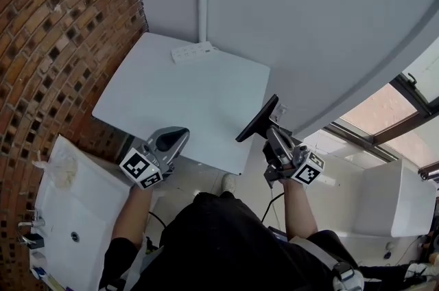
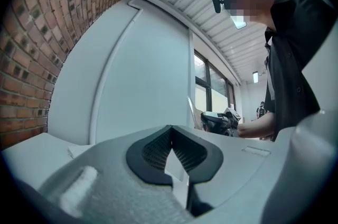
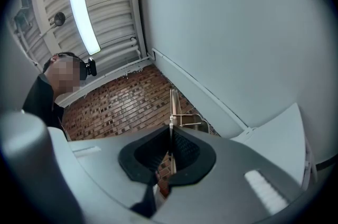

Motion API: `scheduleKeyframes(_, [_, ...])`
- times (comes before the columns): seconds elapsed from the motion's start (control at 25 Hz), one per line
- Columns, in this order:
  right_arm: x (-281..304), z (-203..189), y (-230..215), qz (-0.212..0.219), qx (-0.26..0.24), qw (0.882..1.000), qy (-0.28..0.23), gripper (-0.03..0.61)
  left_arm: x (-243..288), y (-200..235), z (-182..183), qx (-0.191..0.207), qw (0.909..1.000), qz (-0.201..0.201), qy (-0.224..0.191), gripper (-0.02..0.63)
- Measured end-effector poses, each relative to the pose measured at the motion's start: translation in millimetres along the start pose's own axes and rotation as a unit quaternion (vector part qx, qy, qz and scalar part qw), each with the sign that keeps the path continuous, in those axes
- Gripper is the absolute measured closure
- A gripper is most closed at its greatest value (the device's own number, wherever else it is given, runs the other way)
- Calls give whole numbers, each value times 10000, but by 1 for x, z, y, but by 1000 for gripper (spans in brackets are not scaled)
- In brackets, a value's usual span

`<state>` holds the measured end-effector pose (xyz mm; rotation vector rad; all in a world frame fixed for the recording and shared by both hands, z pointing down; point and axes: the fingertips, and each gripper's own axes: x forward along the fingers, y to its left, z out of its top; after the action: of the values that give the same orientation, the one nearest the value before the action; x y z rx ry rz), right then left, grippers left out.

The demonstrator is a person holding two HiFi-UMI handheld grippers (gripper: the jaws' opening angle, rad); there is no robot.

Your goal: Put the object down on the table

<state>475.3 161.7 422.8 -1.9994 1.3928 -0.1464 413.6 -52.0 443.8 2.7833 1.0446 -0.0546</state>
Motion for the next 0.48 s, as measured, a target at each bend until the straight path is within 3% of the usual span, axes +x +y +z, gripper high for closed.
scheduleKeyframes(0.48, [25, 31, -77, 213, 152, 9994, 208, 571, 75, 36, -4, 46, 9999, 109, 31, 614])
